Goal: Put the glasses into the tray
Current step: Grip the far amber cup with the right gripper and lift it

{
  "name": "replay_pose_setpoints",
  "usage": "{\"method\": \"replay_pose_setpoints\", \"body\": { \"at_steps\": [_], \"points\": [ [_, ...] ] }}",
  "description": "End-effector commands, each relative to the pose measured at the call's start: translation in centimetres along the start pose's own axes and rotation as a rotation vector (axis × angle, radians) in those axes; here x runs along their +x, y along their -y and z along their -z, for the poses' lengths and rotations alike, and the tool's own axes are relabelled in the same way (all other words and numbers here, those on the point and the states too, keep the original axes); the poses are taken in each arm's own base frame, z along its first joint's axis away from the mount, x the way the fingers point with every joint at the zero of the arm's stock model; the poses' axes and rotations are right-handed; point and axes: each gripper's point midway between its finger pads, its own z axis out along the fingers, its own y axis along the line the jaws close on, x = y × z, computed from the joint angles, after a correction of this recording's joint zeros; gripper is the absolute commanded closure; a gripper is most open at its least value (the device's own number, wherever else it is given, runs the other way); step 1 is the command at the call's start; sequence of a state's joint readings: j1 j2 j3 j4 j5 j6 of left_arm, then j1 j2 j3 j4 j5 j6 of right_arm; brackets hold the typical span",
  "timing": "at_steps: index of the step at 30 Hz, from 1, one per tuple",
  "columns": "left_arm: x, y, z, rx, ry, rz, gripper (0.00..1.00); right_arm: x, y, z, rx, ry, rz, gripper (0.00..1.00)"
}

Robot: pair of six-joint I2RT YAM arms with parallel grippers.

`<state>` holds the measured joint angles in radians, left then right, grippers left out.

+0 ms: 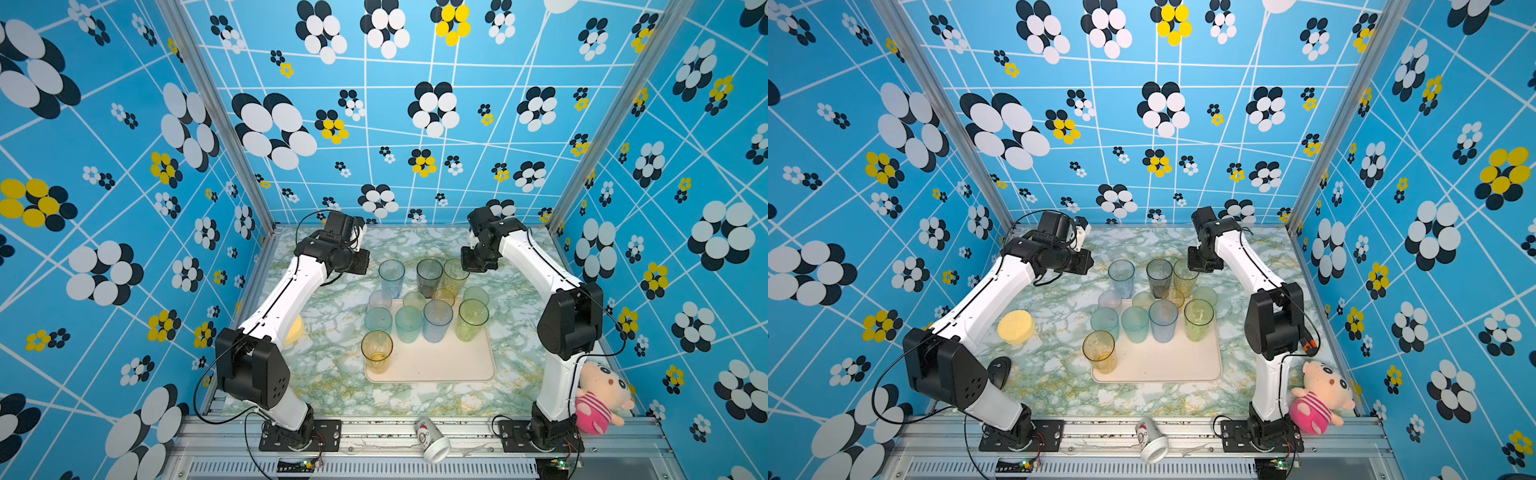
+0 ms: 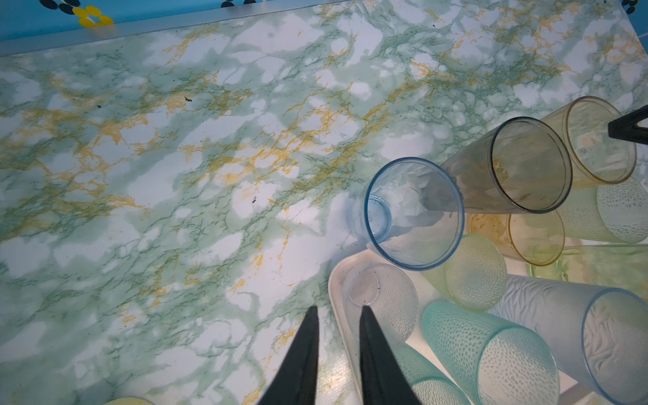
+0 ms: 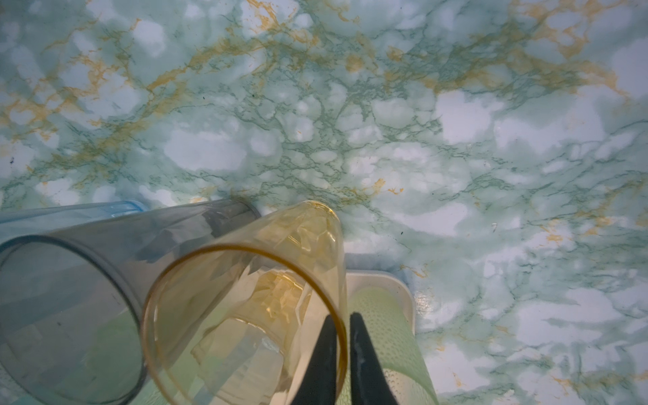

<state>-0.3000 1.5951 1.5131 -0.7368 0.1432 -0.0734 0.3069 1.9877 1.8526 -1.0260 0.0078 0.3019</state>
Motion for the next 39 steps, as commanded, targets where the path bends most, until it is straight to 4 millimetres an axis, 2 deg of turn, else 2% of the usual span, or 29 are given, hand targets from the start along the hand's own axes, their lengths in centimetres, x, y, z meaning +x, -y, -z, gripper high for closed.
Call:
{"method": "replay_pose_setpoints", "body": {
  "at_steps": [1,6,11,18,21,27,32,35,39],
  "points": [
    [0.7,-0.3,0.6,0.000,-0.014,-0.010,0.76,0.1,0.3,-0.1,0.003,-0.022,0.003,0.90],
    [0.9,-0.5,0.7,-0.004,-0.018,-0.007,0.76,0.0,0.3,0.0,0.006,-0.014,0.007,0.94],
    [1.1,-0.6,0.7,-0.006,-0.021,-0.006,0.76,-0.4,0.6,1.0,0.016,0.032,0.003,0.97],
    [1.4,-0.7,0.7,-0.008,-0.027,-0.008,0.77,-1.4,0.9,3.8,0.015,0.138,-0.011,0.98],
    [1.6,-0.6,0.9,-0.009,-0.028,-0.010,0.77,-1.8,1.1,5.6,0.016,0.194,-0.016,0.98],
    [1.9,-0.8,1.5,-0.018,-0.019,-0.011,0.77,-2.0,2.0,10.5,0.040,0.307,-0.008,0.98],
    [1.8,-0.6,1.8,-0.010,-0.006,-0.006,0.77,-1.2,2.3,16.4,0.014,0.405,0.006,0.98],
    [1.6,-0.4,2.0,0.003,0.009,0.000,0.76,0.3,1.2,20.1,-0.043,0.460,0.049,0.98],
    [1.5,-0.2,2.3,0.013,0.017,0.006,0.77,3.7,-1.2,24.2,-0.080,0.483,0.150,0.98]
  ]
}}
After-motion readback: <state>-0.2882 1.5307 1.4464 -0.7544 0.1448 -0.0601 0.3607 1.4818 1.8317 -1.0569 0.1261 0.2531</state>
